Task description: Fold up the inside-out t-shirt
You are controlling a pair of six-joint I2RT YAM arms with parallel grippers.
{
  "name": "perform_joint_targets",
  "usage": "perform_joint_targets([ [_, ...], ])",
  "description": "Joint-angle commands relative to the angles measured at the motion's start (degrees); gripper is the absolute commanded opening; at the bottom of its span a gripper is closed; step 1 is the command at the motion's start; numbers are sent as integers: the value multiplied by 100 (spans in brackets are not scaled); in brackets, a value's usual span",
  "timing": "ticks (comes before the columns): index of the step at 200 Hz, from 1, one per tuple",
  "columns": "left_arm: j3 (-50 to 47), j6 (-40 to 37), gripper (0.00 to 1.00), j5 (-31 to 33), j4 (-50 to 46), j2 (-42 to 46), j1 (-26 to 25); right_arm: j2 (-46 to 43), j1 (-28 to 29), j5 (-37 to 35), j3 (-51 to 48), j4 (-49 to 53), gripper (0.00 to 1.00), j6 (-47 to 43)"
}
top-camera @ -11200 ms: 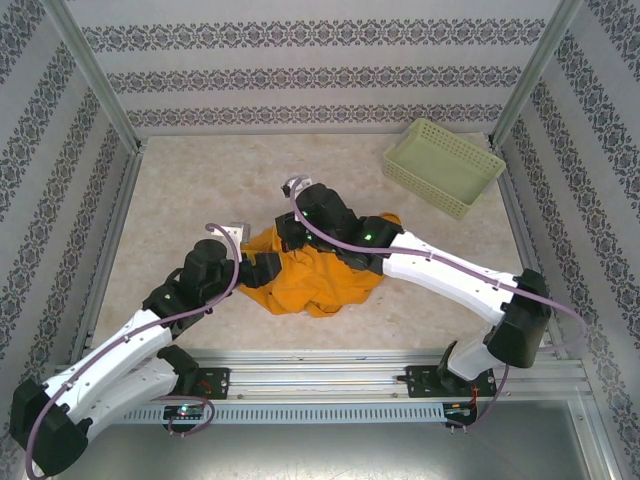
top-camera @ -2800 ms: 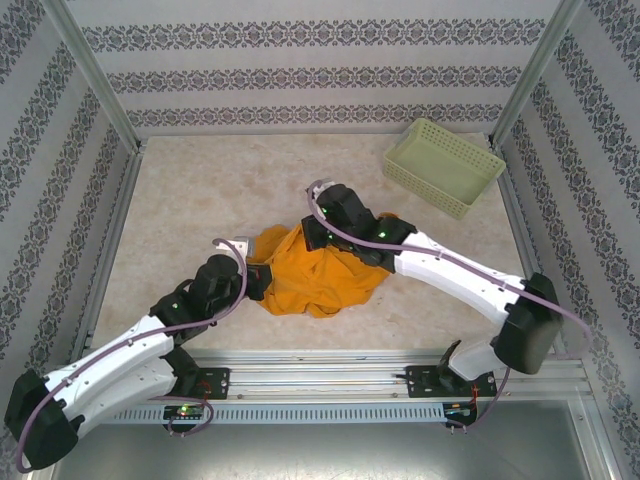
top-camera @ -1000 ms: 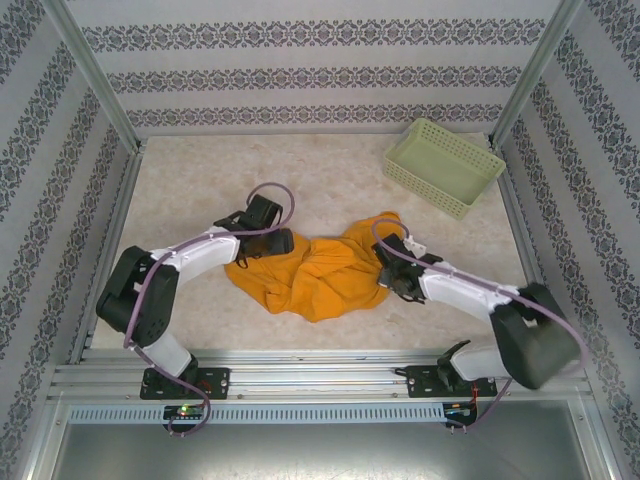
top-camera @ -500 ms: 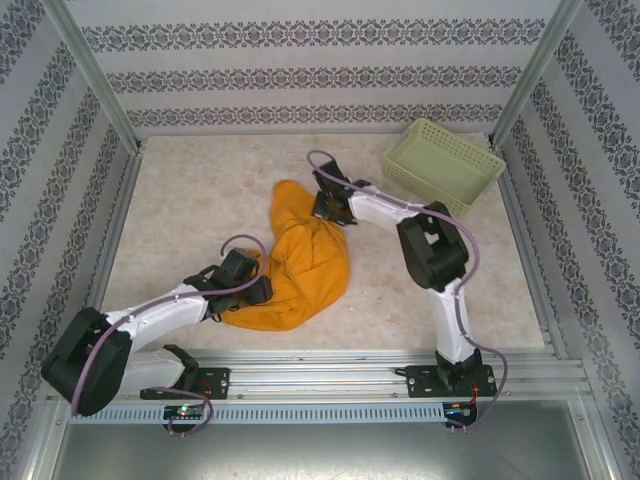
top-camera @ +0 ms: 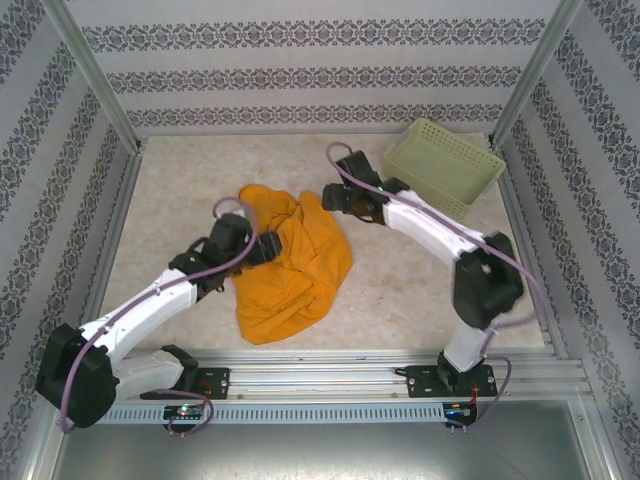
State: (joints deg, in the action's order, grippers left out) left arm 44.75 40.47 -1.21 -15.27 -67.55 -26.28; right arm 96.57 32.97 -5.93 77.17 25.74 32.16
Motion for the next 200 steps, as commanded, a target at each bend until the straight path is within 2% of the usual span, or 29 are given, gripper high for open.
perform_joint_targets([
  [1, 563, -670, 80, -35, -453, -802, 475, -673, 556, -78, -1055, -425, 70, 65],
  [18, 914, -781, 79, -408, -250, -1571, 673, -927, 1081, -58, -1733, -823, 72, 301],
  [42, 1302, -628, 72, -700, -47, -2455, 791, -757, 1702, -41, -2135, -1394, 75, 542],
  [67, 1668, -461, 63, -894, 191, -3141, 795, -157, 1836, -71, -2052, -1661, 76, 751],
  [79, 1851, -450, 55, -960, 181, -3405, 797, 123, 1831, -251, -1927, -1666, 73, 738],
  [94, 1973, -444, 40, -963, 208, -3581, 802, 420, 1785, -582, -1631, -1272, 63, 696],
  [100, 2001, -457, 35, -977, 216, -3621, 816, 479, 1756, -721, -1547, -1151, 55, 674],
  [112, 2037, -480, 25, -1021, 211, -3635, 864, 459, 1645, -866, -1530, -1032, 33, 658],
  [129, 1965, -472, 3, -1016, 265, -3468, 936, 154, 1481, -976, -1717, -1019, 8, 594],
  [136, 1935, -478, 0, -998, 263, -3348, 966, -38, 1433, -1023, -1803, -1024, 0, 532],
  [166, 1759, -616, 0, -434, -69, -2335, 1001, -843, 1387, -1038, -1964, -947, 0, -13],
  [200, 1337, -826, 0, 649, -560, -292, 995, -2019, 1346, -725, -2175, -1055, 0, -450],
])
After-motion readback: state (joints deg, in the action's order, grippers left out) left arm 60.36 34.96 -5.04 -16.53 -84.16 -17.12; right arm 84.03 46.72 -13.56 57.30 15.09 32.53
